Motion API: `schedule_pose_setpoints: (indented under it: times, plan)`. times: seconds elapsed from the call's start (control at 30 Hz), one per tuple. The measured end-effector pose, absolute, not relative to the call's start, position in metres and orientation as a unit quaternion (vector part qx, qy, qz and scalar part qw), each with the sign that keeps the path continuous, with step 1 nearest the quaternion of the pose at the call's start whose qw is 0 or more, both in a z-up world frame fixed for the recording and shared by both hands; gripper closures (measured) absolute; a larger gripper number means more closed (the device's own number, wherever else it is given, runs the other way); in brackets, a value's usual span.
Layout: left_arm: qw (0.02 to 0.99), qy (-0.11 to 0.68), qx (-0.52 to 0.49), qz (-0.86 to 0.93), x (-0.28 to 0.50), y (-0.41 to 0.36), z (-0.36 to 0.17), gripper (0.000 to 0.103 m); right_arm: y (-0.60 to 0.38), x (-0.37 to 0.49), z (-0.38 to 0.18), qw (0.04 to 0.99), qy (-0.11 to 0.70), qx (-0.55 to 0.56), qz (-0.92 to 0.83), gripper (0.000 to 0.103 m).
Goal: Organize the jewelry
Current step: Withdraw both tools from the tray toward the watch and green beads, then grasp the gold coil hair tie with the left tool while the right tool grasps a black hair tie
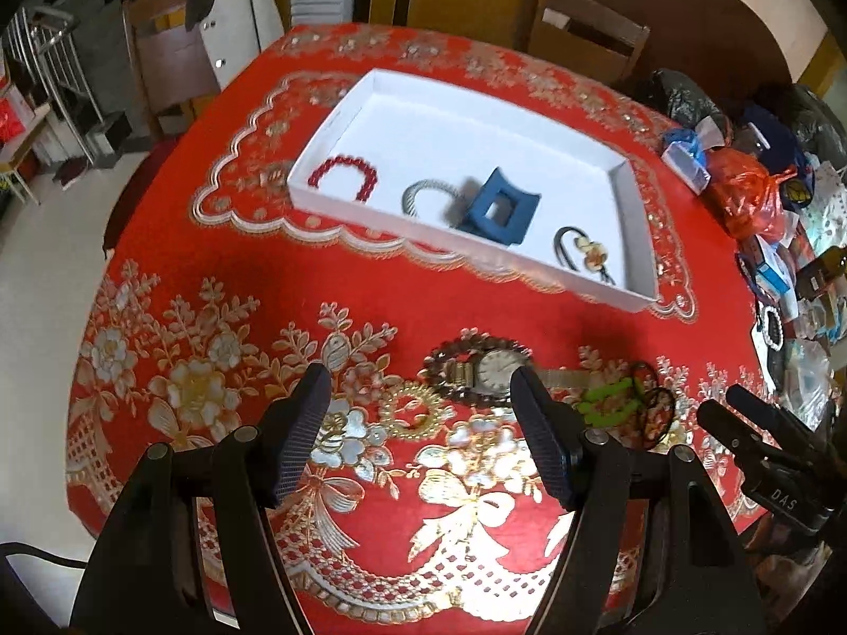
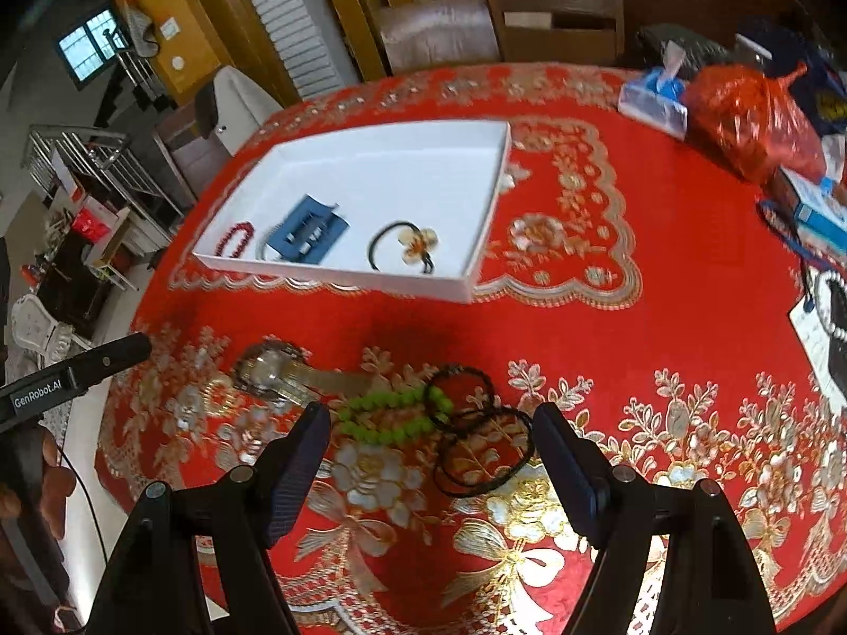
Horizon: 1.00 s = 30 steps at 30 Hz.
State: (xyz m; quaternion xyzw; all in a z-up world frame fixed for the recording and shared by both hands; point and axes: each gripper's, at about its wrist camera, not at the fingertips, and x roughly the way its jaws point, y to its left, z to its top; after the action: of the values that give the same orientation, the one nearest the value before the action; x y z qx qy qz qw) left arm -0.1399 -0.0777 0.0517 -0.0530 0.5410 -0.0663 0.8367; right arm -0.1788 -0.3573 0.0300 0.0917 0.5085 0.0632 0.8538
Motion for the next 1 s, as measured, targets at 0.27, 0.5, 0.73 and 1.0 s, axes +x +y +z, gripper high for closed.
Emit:
schedule_pose_setpoints:
  times: [0.27,0.5,0.73,1.0]
  plan:
    - [0.813,0.562,-0.021,-0.152,-0.141,-0.096,0.025,0.033,-0.359,-0.173,0.018,0.844,0.522,0.097,0.07,0.027]
    - [0.802,0.568,0.044,-0.179,-0.136,-0.102,0.007,0.033,-0.352,-0.168,0.019,0.841,0.525,0.1,0.08,0.027]
    - [0.784,0.588,0.03,-0.197,-0.14,-0.085,-0.006,0.033,-0.34,-0.159,0.014,0.836,0.531,0.097,0.093,0.027]
    - [0.8,0.565,0.028,-0.201,-0.151,-0.082,-0.008,0.034,-0.34,-0.158,0.016,0.838,0.529,0.09,0.095,0.027]
